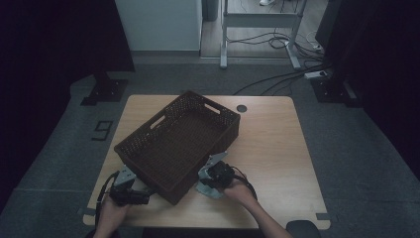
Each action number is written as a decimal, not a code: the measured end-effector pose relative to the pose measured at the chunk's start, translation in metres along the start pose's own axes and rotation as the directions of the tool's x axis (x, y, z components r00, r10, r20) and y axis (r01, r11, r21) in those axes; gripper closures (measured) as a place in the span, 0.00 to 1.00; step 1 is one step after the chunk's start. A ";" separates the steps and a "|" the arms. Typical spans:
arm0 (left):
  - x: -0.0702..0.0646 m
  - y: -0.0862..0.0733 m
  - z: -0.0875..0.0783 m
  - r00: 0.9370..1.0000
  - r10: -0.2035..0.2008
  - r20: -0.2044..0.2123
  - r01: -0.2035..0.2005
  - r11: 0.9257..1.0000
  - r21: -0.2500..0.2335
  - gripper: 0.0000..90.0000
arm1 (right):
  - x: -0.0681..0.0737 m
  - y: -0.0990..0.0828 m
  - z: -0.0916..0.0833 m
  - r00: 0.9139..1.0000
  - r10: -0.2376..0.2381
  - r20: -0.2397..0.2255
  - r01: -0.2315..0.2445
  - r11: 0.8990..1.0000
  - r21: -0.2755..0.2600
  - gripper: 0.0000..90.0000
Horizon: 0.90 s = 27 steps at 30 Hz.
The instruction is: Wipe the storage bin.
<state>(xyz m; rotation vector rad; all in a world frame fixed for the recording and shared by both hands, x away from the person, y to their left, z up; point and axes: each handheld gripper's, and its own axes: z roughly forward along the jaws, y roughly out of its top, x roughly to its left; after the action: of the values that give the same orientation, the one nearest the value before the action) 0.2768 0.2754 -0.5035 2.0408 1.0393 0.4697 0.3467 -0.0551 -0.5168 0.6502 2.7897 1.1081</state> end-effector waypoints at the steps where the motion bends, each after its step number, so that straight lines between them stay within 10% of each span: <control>1: 0.000 0.000 0.000 1.000 0.000 0.000 0.000 1.000 0.000 0.00 | 0.002 0.001 0.001 1.000 -0.005 -0.006 0.005 1.000 0.000 0.85; 27: 0.000 0.000 0.000 1.000 -0.001 0.000 0.001 1.000 -0.003 0.00 | 0.051 0.014 0.020 0.986 -0.122 -0.113 0.124 0.992 0.004 0.85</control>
<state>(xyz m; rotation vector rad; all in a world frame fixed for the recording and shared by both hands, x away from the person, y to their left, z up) 0.2767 0.2754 -0.5035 2.0378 1.0393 0.4698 0.3093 -0.0123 -0.5174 0.4219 2.8856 1.1407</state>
